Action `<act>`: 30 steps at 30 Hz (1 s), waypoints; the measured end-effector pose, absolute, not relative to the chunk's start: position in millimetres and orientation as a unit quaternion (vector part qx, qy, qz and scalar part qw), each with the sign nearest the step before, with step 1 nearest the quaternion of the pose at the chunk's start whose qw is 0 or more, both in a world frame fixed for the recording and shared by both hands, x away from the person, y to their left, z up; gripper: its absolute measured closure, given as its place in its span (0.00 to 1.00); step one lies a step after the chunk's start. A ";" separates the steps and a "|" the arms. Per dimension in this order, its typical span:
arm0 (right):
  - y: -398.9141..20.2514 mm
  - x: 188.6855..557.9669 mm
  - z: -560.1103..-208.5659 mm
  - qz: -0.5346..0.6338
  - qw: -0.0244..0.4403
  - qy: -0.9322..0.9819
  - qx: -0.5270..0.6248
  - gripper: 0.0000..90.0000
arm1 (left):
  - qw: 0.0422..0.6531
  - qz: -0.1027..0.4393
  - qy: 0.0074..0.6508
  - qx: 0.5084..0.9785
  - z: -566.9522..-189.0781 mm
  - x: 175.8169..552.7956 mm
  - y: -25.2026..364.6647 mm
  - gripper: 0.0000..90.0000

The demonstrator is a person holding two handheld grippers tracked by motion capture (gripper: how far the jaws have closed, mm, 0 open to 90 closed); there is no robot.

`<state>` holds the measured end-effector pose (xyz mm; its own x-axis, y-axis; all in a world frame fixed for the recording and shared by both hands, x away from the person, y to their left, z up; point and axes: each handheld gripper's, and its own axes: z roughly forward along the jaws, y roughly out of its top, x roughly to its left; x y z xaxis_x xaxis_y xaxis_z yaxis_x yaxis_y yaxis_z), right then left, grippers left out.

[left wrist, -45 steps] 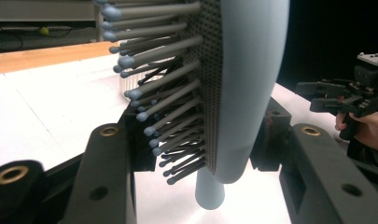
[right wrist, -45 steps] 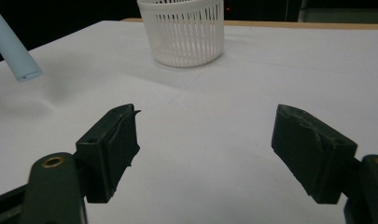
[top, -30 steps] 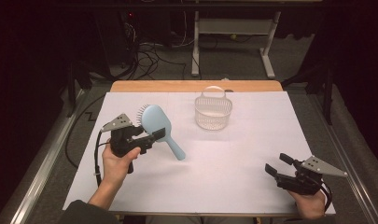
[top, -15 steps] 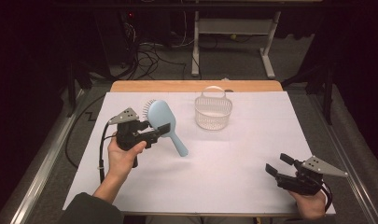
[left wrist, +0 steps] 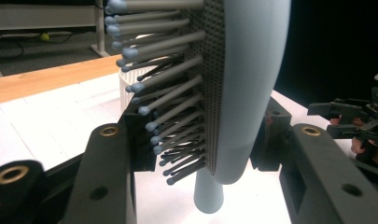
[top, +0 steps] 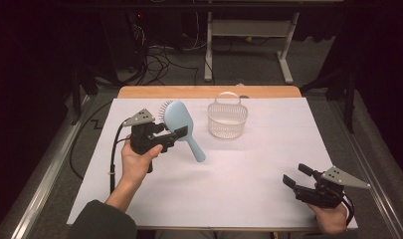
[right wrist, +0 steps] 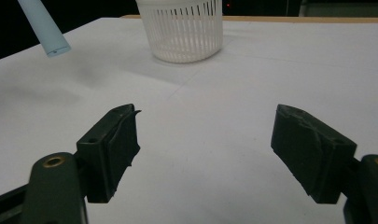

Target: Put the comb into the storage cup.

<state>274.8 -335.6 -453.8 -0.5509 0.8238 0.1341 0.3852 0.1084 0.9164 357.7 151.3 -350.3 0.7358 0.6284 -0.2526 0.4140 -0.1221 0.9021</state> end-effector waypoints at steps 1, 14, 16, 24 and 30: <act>-335.5 274.8 -453.9 0.515 0.212 0.714 0.425 0.26 | 0.562 0.097 0.351 0.742 -350.1 358.6 150.4 0.59; -333.5 274.7 -453.6 0.519 0.208 0.714 0.422 0.26 | 0.550 0.094 0.359 0.748 -354.0 376.2 143.0 0.59; -333.1 274.9 -453.6 0.520 0.208 0.714 0.421 0.26 | 0.548 0.096 0.358 0.749 -353.0 377.6 141.1 0.59; -333.5 275.1 -453.7 0.522 0.204 0.712 0.424 0.25 | 0.546 0.100 0.354 0.753 -346.4 383.3 133.2 0.59; -333.0 275.4 -453.8 0.521 0.204 0.712 0.424 0.25 | 0.544 0.105 0.349 0.756 -339.5 388.7 127.8 0.59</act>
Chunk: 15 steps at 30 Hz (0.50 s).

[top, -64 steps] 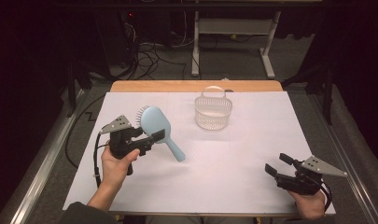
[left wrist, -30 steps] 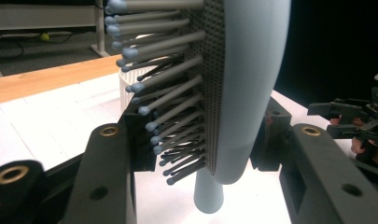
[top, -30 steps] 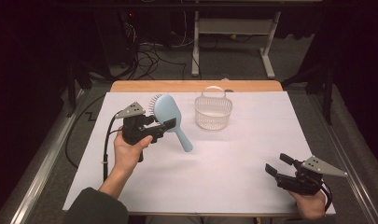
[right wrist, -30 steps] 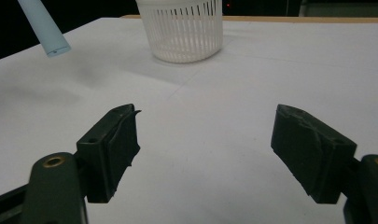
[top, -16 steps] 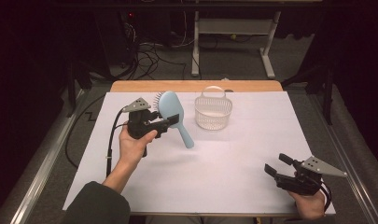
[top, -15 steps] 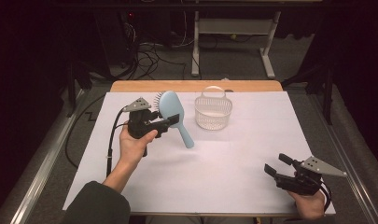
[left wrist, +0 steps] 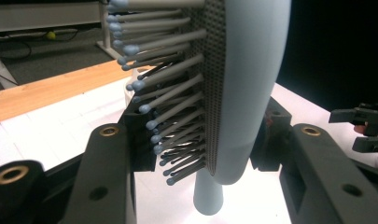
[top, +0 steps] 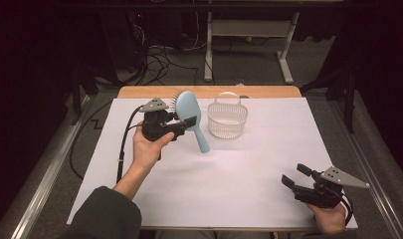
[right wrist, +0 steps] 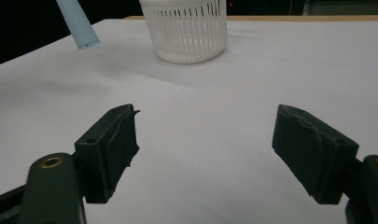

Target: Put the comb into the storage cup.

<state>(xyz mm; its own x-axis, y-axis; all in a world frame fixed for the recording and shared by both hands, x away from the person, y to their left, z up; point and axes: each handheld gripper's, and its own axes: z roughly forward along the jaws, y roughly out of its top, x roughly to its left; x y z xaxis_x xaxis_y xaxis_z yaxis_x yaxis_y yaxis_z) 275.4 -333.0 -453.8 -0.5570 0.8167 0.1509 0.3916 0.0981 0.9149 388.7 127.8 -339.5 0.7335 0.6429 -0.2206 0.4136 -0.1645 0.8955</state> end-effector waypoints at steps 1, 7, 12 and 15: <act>-332.7 275.6 -453.9 0.520 0.205 0.712 0.424 0.25 | 0.543 0.107 0.349 0.756 -338.1 389.5 127.1 0.59; -331.7 277.3 -453.4 0.520 0.211 0.714 0.420 0.25 | 0.546 0.110 0.344 0.756 -330.6 393.2 120.7 0.59; -332.1 277.4 -453.4 0.519 0.213 0.713 0.420 0.25 | 0.544 0.111 0.342 0.758 -326.7 396.5 115.6 0.59; -332.1 277.6 -453.6 0.519 0.212 0.714 0.420 0.25 | 0.541 0.111 0.344 0.760 -325.5 399.8 112.9 0.59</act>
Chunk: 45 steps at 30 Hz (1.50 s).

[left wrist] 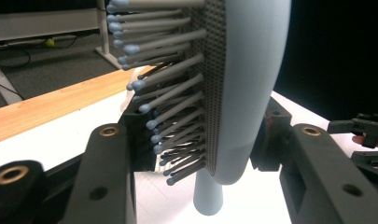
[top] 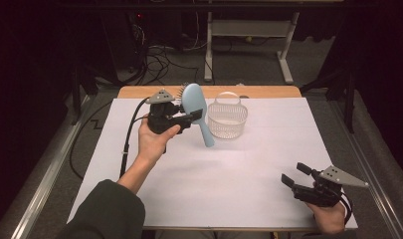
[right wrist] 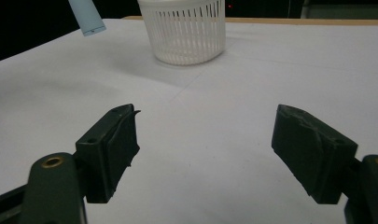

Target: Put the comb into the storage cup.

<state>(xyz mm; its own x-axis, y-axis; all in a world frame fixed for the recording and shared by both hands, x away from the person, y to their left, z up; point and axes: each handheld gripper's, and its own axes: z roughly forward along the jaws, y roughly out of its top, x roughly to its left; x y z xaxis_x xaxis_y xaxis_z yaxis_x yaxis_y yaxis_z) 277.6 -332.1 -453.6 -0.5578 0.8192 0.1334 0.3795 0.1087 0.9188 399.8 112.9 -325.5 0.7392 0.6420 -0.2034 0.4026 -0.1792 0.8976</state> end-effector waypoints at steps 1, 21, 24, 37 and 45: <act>-332.1 277.6 -453.7 0.519 0.211 0.714 0.420 0.25 | 0.540 0.110 0.344 0.760 -324.9 401.1 112.3 0.59; -332.4 277.6 -454.2 0.517 0.211 0.714 0.423 0.26 | 0.544 0.113 0.335 0.761 -308.4 414.9 92.6 0.59; -332.9 277.7 -454.3 0.518 0.210 0.714 0.422 0.26 | 0.545 0.114 0.339 0.758 -307.8 418.3 91.9 0.59; -332.8 277.2 -454.4 0.518 0.208 0.713 0.423 0.26 | 0.548 0.113 0.360 0.747 -304.5 434.6 90.9 0.59; -333.9 277.5 -454.8 0.521 0.206 0.711 0.425 0.26 | 0.546 0.113 0.368 0.744 -301.1 444.2 88.8 0.59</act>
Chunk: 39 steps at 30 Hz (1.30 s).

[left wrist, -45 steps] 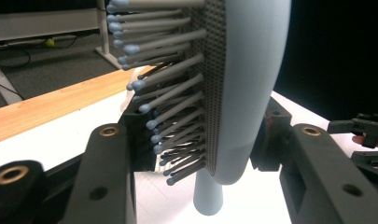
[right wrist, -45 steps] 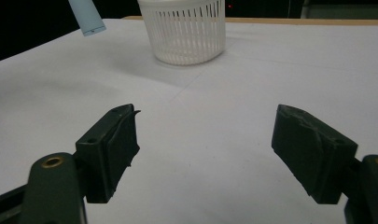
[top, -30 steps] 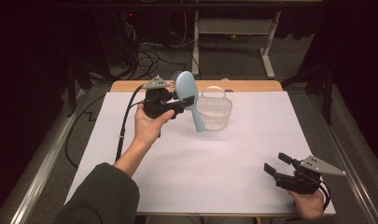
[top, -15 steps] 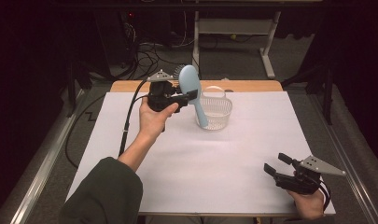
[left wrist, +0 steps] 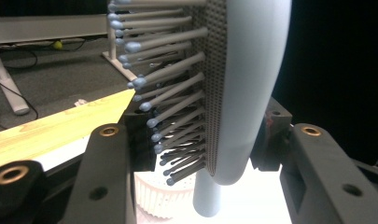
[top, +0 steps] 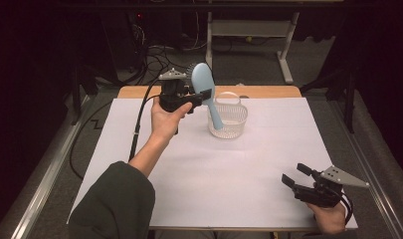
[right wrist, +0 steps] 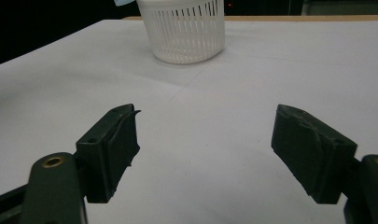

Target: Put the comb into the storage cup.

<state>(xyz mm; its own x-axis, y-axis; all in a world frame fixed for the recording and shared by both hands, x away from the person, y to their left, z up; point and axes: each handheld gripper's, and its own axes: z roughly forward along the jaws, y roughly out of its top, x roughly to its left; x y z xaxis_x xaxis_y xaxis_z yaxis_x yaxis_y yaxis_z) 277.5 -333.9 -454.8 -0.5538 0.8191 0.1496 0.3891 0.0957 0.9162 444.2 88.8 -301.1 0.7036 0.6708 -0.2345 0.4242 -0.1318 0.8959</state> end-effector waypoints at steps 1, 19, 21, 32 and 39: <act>-333.8 277.4 -454.8 0.521 0.206 0.711 0.425 0.26 | 0.546 0.114 0.368 0.744 -300.5 445.2 88.3 0.59; -335.9 277.2 -455.3 0.524 0.203 0.707 0.430 0.26 | 0.540 0.130 0.381 0.739 -296.6 465.1 77.1 0.59; -336.2 277.0 -455.2 0.524 0.203 0.706 0.430 0.26 | 0.537 0.129 0.384 0.740 -298.0 467.6 75.7 0.59; -337.5 276.0 -455.1 0.526 0.203 0.705 0.431 0.26 | 0.528 0.136 0.390 0.742 -306.1 480.6 68.3 0.59; -338.3 275.7 -455.1 0.527 0.199 0.705 0.431 0.26 | 0.519 0.133 0.394 0.747 -314.8 486.6 61.7 0.58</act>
